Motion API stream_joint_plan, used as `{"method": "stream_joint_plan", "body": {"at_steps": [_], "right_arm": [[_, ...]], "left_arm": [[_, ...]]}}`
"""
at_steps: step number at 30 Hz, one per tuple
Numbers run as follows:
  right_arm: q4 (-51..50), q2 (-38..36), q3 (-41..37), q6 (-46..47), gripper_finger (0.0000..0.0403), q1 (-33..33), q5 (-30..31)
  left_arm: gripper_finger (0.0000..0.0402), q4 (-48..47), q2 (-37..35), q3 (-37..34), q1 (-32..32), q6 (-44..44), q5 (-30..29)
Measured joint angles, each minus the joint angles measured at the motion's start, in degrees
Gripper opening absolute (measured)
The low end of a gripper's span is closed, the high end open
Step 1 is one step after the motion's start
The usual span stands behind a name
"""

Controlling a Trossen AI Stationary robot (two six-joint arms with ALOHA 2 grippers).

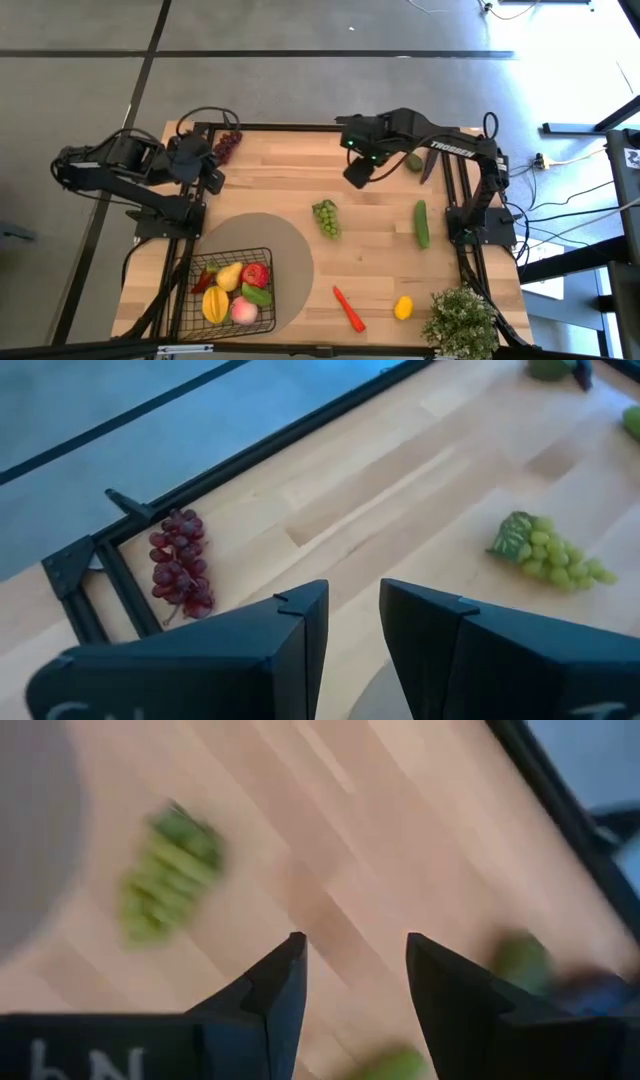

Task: Build produce basket
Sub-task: Put the green cucumber into the wire basket

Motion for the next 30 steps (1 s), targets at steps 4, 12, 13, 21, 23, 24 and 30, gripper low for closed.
{"method": "stream_joint_plan", "body": {"at_steps": [4,12,13,21,23,24,30], "right_arm": [[-3.3,-0.9,-1.0,0.1,0.0162,0.0,2.7],[-3.6,-7.8,-7.7,4.7,0.0162,0.5,4.6],[-3.5,-9.2,-9.3,6.6,0.0162,0.5,4.7],[-3.6,-16.2,-23.3,29.2,0.0162,0.5,3.9],[-3.6,-16.7,-26.4,35.0,0.0162,0.4,0.9],[-3.6,-16.8,-27.9,36.8,0.0162,0.4,-1.2],[-3.5,-16.9,-38.0,40.6,0.0162,0.4,-6.0]], "left_arm": [[0.0084,-0.1,0.0,0.0,1.2,-0.2,0.0],[0.0084,-0.2,0.0,0.0,3.2,-0.2,0.2],[0.0084,-0.2,0.0,0.0,3.2,-0.2,0.2],[0.0084,-0.2,0.0,0.0,3.2,-0.2,0.2],[0.0084,-0.2,0.0,0.0,3.2,-0.2,0.2],[0.0084,-0.2,0.0,0.0,3.2,-0.2,0.2],[0.0084,-0.2,0.0,0.0,3.2,-0.2,0.2]]}}
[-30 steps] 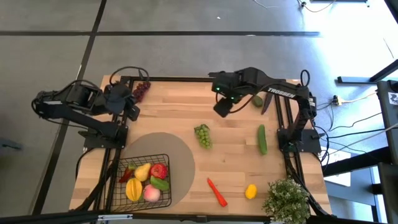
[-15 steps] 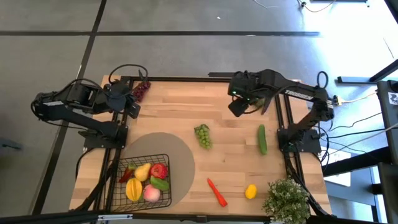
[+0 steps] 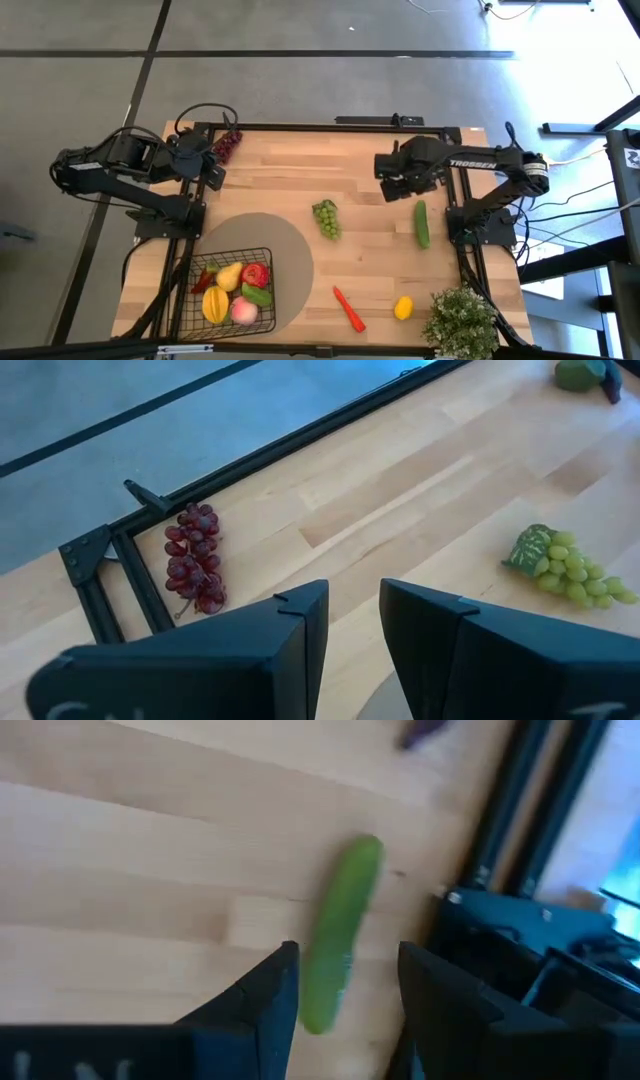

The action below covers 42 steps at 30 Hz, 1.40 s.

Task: Build produce basket
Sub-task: Put the green cucumber into the wire basket

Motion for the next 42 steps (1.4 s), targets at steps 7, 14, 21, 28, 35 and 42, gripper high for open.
{"method": "stream_joint_plan", "body": {"at_steps": [7,14,21,28,35,42], "right_arm": [[5.2,0.0,-11.9,-0.2,0.0162,-1.6,-6.8],[18.3,0.0,-24.2,-2.0,0.0162,-3.5,-12.4],[21.8,0.0,-31.3,-0.3,0.0162,-5.0,-12.5],[26.6,0.1,-34.4,-0.4,0.0162,-5.3,-12.4],[28.3,-0.1,-36.8,-0.3,0.0163,-5.3,-12.8],[30.6,0.0,-36.9,-2.2,0.0131,-5.3,-12.8]], "left_arm": [[0.0084,0.0,0.0,0.0,0.0,0.0,0.0],[0.0084,0.0,0.0,0.0,0.0,0.0,0.0],[0.0084,0.0,0.0,0.0,0.0,0.0,0.0],[0.0084,0.0,0.0,0.0,0.0,0.0,0.0],[0.0084,0.0,0.0,0.0,0.0,0.0,0.2],[0.0084,0.0,0.0,0.0,0.0,0.0,0.2]]}}
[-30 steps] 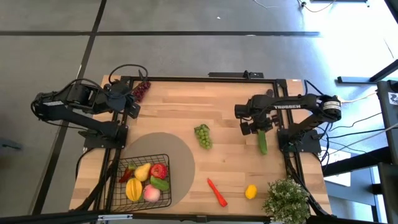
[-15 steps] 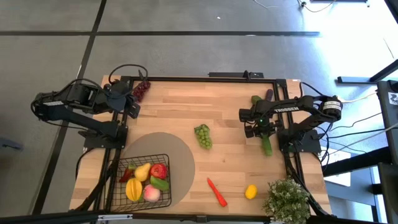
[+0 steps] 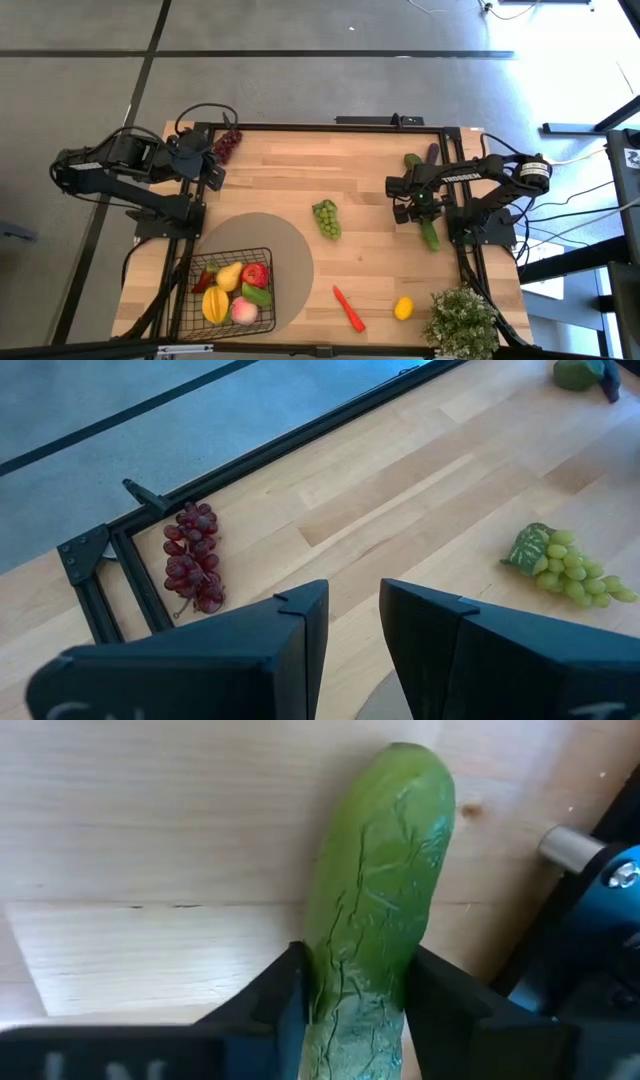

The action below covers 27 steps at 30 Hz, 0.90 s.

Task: Build produce basket
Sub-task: Put the green cucumber into the wire basket

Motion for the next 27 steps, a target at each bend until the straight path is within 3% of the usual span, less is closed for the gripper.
{"method": "stream_joint_plan", "body": {"at_steps": [4,10,19,27], "right_arm": [[0.0,0.0,0.1,-1.1,0.0093,0.0,0.0],[4.2,0.1,4.2,-5.8,0.0093,0.1,0.5],[16.2,0.2,17.6,-13.6,0.0093,0.7,-0.2],[27.7,0.2,30.9,-18.6,0.0093,5.4,0.5]], "left_arm": [[0.0084,0.0,0.0,0.0,0.0,0.0,0.0],[0.0084,0.0,0.0,0.0,0.0,0.0,0.0],[0.0084,0.0,0.0,0.0,0.0,1.6,0.5],[0.0084,0.0,0.0,0.0,0.0,2.0,0.5]]}}
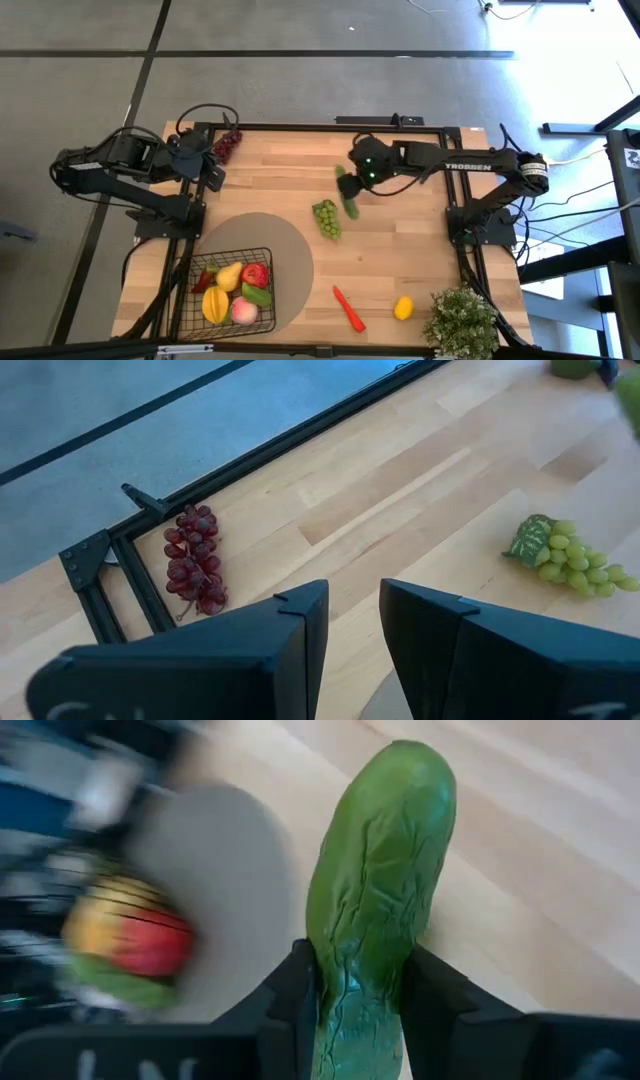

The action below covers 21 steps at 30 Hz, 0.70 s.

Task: Build produce basket
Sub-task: Put the green cucumber into the wire basket

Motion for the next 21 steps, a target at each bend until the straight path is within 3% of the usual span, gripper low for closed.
{"method": "stream_joint_plan", "body": {"at_steps": [6,11,21], "right_arm": [[18.4,-0.1,3.4,-4.3,0.0093,4.9,1.5],[33.0,0.8,3.5,-10.2,0.0093,9.1,6.5],[61.6,11.1,3.5,-20.9,0.0092,14.9,9.5]], "left_arm": [[0.0084,0.0,0.0,0.0,0.0,0.0,0.0],[0.0084,0.0,0.0,0.0,0.0,0.0,0.0],[0.0084,0.0,0.0,0.0,0.0,2.3,2.4]]}}
